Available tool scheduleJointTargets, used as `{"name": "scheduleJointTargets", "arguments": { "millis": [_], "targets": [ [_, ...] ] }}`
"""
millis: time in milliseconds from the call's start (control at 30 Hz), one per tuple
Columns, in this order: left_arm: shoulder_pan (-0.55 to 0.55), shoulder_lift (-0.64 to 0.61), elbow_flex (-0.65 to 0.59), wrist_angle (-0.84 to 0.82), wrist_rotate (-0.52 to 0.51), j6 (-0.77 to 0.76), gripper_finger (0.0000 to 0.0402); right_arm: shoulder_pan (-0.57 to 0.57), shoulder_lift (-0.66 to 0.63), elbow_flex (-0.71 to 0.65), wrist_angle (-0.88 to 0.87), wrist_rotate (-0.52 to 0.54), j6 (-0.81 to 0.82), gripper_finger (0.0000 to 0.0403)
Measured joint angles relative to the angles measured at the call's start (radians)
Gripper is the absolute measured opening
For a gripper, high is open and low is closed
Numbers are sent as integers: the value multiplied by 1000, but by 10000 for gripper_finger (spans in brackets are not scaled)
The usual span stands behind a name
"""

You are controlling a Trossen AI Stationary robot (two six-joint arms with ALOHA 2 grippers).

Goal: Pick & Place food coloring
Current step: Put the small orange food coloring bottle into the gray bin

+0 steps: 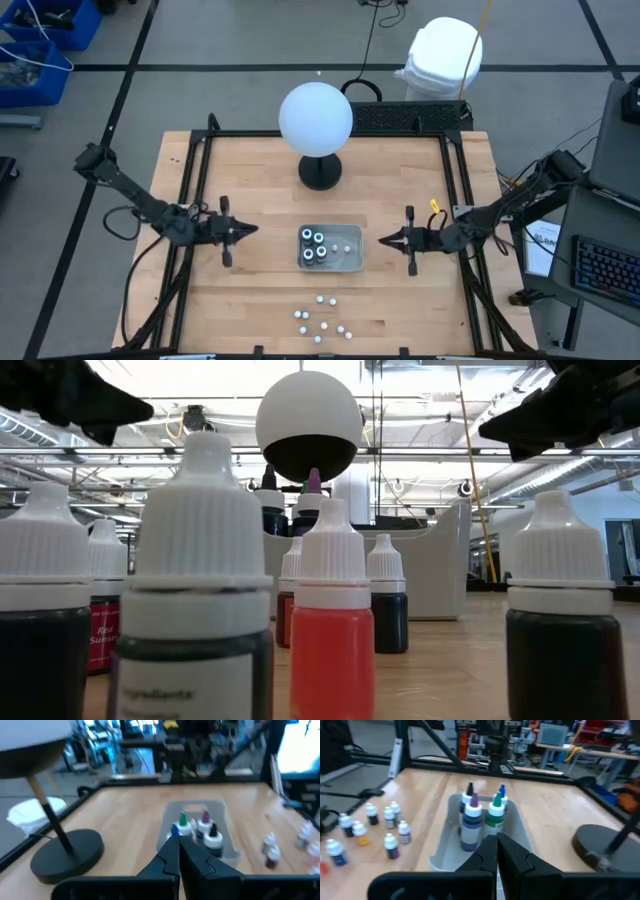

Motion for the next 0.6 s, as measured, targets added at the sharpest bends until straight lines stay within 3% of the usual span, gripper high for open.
{"name": "scheduleJointTargets", "arguments": {
  "millis": [167, 367, 467, 600],
  "targets": [
    [-1, -18, -123, 216, 30, 91, 6, -2, 51, 0, 60, 30, -39, 0],
    [0, -18, -206, 295, 11, 144, 4, 9, 84, 13, 189, 27, -150, 0],
    [0, -18, -213, 293, 5, 158, 5, 49, 131, 105, 169, 25, -200, 0],
    [0, -19, -213, 309, 5, 178, 22, 122, 277, 362, -15, 45, -238, 0]
  ]
}}
